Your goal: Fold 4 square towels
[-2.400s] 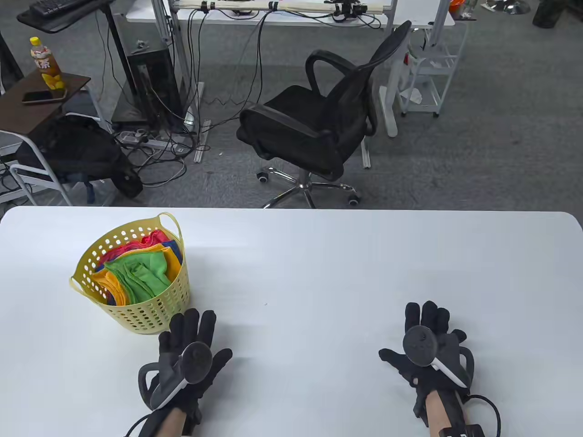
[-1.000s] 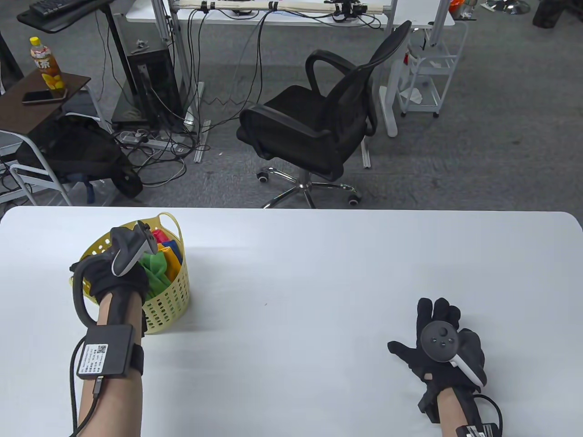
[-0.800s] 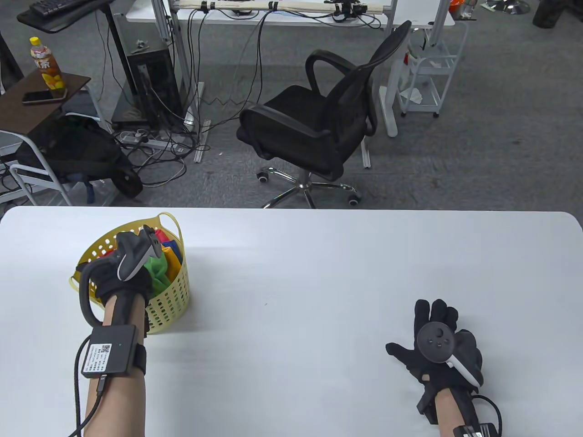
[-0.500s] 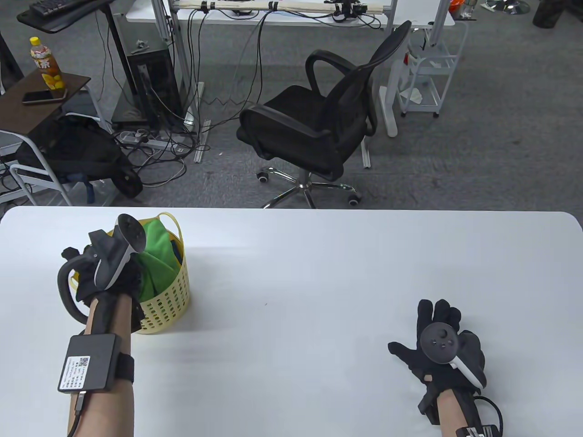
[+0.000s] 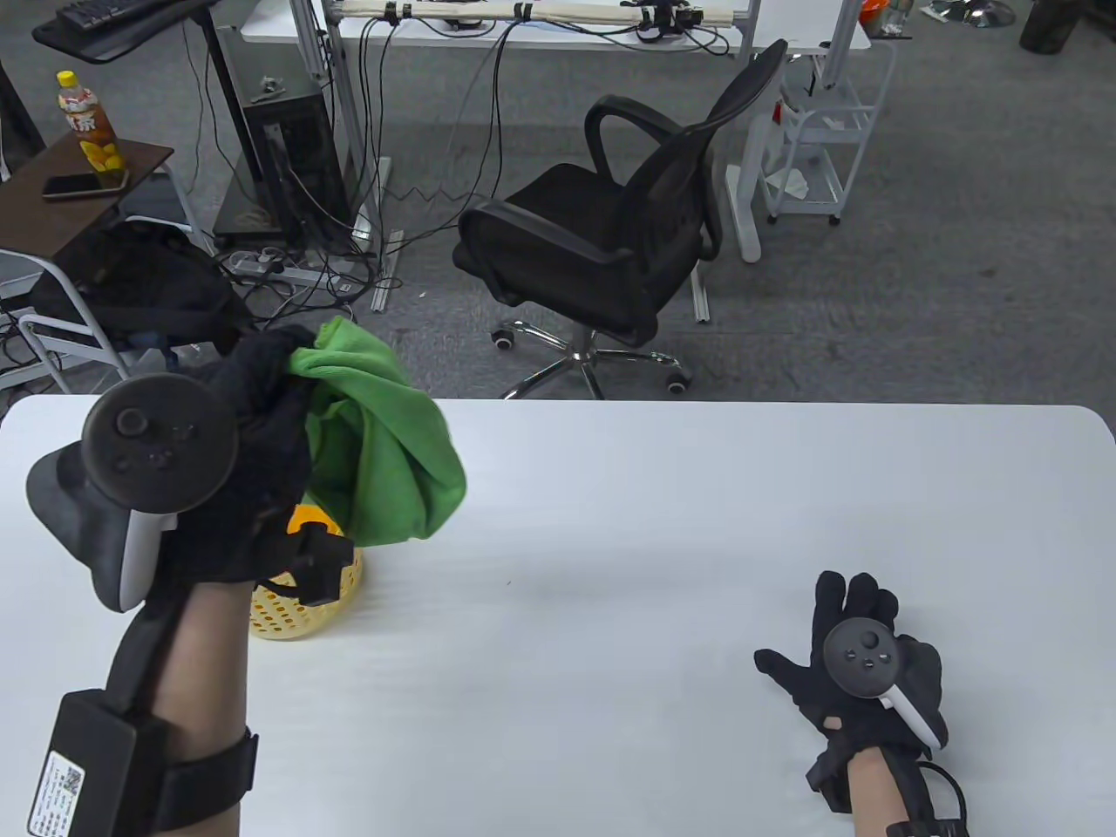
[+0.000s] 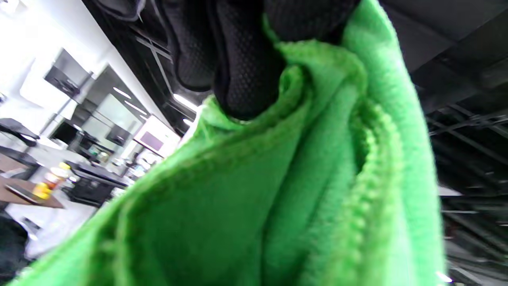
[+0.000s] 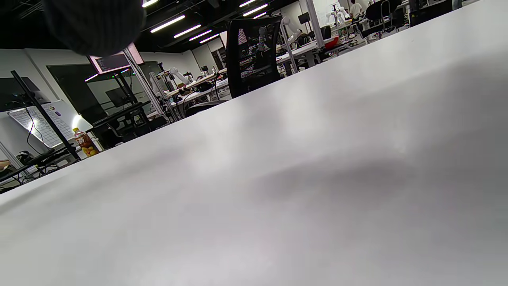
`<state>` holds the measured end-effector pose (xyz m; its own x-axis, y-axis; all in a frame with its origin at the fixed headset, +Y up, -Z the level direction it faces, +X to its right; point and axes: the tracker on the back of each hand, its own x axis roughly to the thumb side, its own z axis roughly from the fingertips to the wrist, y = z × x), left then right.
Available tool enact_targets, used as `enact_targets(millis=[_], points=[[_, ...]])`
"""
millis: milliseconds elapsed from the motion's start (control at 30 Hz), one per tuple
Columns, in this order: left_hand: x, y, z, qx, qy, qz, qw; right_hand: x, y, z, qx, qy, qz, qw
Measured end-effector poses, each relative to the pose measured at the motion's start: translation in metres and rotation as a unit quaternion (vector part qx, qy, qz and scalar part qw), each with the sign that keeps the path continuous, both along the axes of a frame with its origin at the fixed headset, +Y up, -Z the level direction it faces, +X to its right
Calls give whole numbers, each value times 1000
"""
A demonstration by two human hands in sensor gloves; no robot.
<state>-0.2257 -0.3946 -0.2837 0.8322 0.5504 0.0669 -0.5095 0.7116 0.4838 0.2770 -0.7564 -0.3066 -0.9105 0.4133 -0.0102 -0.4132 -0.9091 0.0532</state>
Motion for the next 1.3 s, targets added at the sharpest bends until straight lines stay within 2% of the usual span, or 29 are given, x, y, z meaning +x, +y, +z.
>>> enact_targets(millis=[133, 200, 267, 367, 400, 433, 467, 500, 533, 567, 667, 833, 967, 1033, 1133, 1300], points=[[34, -15, -19, -14, -4, -37, 999, 0, 1, 0, 1, -1, -1, 1000], [53, -36, -33, -18, -6, -62, 998, 1, 0, 0, 1, 0, -1, 1000], [74, -72, -47, -32, -32, -79, 996, 1, 0, 0, 1, 0, -2, 1000], [112, -141, -63, -96, -89, -138, 982, 1, -1, -1, -2, 1, -1, 1000], [128, -171, -67, -138, -109, -192, 966, 1, -2, -2, -6, 2, 1, 1000], [138, -191, -70, -180, -123, -227, 949, 1, -3, -2, -8, 2, 2, 1000], [153, -222, -72, -257, -155, -275, 913, 1, -4, -3, -11, 2, 4, 1000], [161, -240, -72, -290, -181, -297, 892, 1, -5, -3, -13, 2, 6, 1000], [169, -261, -70, -302, -208, -310, 877, 0, -7, -3, -17, 3, 8, 1000], [173, -271, -68, -294, -213, -307, 880, 0, -7, -3, -19, 3, 9, 1000], [174, -284, -62, -267, -226, -292, 890, -1, -9, -4, -24, 4, 12, 1000], [142, -266, -58, -225, -191, -264, 918, -3, -12, -5, -30, 5, 18, 999], [110, -266, -56, -238, -164, -236, 928, -3, -12, -5, -33, 3, 19, 999], [97, -278, -56, -269, -156, -228, 923, -3, -12, -5, -35, 1, 21, 999], [83, -307, -57, -328, -140, -234, 905, -4, -13, -5, -38, 0, 25, 999], [72, -342, -69, -368, -97, -230, 896, -5, -14, -5, -42, 1, 29, 999]])
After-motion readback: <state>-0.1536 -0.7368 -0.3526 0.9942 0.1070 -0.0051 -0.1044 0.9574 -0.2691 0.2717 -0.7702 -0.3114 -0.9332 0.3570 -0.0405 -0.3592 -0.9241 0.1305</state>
